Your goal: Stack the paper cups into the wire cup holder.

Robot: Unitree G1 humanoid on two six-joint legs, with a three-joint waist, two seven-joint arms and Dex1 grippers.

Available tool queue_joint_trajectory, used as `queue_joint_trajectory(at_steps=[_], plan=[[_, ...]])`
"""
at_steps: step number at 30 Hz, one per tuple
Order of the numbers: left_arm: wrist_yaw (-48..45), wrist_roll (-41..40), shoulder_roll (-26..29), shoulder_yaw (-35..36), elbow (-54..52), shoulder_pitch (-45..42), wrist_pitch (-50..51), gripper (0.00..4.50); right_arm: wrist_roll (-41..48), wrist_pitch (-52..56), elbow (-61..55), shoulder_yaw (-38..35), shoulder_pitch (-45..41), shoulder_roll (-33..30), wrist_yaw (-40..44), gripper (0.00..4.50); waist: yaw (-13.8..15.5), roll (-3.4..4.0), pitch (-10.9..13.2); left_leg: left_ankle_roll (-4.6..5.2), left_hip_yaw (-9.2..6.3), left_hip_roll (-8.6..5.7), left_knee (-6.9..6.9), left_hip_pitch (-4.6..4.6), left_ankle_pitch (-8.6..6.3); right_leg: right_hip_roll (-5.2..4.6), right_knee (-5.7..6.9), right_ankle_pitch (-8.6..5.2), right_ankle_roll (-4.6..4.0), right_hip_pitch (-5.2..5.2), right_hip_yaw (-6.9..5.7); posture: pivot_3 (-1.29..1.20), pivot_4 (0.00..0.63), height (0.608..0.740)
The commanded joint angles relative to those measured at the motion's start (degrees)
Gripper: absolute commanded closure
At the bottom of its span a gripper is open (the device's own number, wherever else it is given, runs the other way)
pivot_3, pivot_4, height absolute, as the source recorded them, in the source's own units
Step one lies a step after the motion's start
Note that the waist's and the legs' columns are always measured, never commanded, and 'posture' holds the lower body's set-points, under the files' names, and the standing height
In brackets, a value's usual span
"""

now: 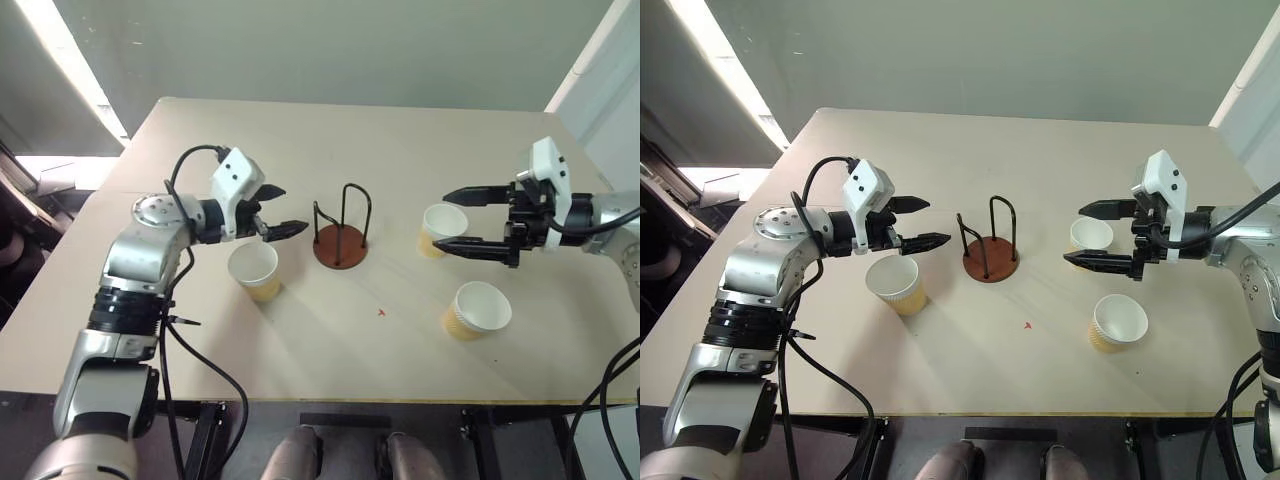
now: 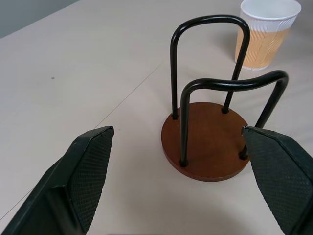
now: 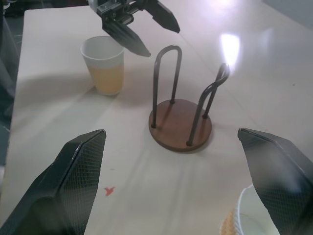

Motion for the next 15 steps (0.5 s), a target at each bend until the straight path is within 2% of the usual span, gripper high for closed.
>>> queue_joint_trajectory(at_steps=[1,15], plan=[[0.50,1.65,-1.73,-0.52,2.38,-3.09,-2.94,0.00,0.67,-0.35,-1.35,-2.03,-0.63,-1.02,-0.11,0.02,0.09,0.00,0.00,0.00,0.00,0.00,0.01,0.00,0.00,0.00,0.00,0.00,0.01,0.01,0.00,0.00,0.150,0.740],[0.46,4.71,-7.97,-1.44,12.66,-7.44,-8.43,0.00,0.71,-0.29,-1.80,-2.23,-0.49,-1.04,-0.69,0.02,0.18,-0.01,0.01,0.01,0.01,0.00,0.01,-0.02,0.01,0.00,-0.01,0.01,0.02,0.00,0.00,0.00,0.150,0.740]])
